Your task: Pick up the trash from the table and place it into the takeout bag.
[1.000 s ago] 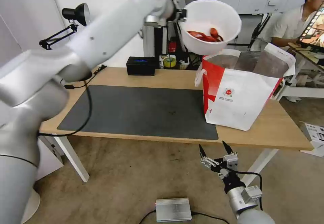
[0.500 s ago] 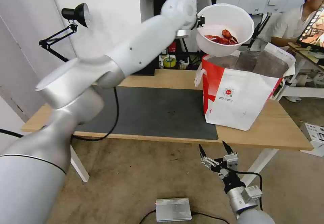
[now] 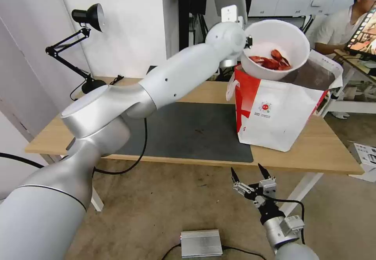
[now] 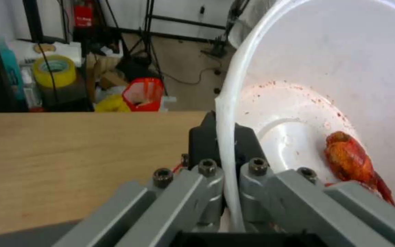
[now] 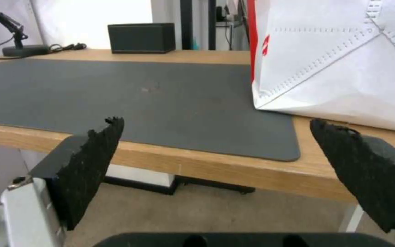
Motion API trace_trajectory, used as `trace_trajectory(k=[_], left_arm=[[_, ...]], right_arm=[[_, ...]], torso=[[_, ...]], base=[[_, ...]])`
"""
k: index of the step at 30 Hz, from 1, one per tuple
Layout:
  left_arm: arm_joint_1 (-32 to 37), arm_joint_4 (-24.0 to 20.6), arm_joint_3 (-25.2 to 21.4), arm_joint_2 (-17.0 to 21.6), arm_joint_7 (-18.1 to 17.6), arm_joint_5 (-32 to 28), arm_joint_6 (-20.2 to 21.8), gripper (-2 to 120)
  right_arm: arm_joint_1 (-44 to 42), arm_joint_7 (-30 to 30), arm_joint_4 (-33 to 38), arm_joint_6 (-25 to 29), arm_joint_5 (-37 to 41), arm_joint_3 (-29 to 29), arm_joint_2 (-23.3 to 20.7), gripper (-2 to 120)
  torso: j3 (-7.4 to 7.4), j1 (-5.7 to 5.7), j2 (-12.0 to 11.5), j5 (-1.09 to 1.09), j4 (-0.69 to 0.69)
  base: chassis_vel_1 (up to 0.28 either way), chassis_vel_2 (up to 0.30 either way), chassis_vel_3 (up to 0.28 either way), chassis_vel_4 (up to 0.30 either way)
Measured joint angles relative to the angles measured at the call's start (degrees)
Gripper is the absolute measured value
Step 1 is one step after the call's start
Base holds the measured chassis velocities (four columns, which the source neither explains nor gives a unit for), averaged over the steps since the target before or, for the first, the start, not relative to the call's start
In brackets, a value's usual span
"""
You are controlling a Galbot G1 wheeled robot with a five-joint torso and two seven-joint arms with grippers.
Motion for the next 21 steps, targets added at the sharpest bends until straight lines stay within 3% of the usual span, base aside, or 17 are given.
trace_trajectory(k=[12, 21], left_arm=[[1.8, 0.3, 2.6, 0.1, -0.5, 1.7, -0.4, 0], [0.1, 2.8, 0.7, 0.1, -0.1, 0.7, -0.7, 0]], right_arm=[[0.0, 0.0, 0.0, 0.0, 0.0, 0.0, 0.0, 100], [0.0, 0.0, 0.0, 0.0, 0.0, 0.0, 0.0, 100]], torso=[[0.0, 0.0, 0.0, 0.0, 0.0], [0.0, 0.0, 0.0, 0.0, 0.0]], base=[[0.0, 0.0, 0.0, 0.0], [0.0, 0.0, 0.0, 0.0]])
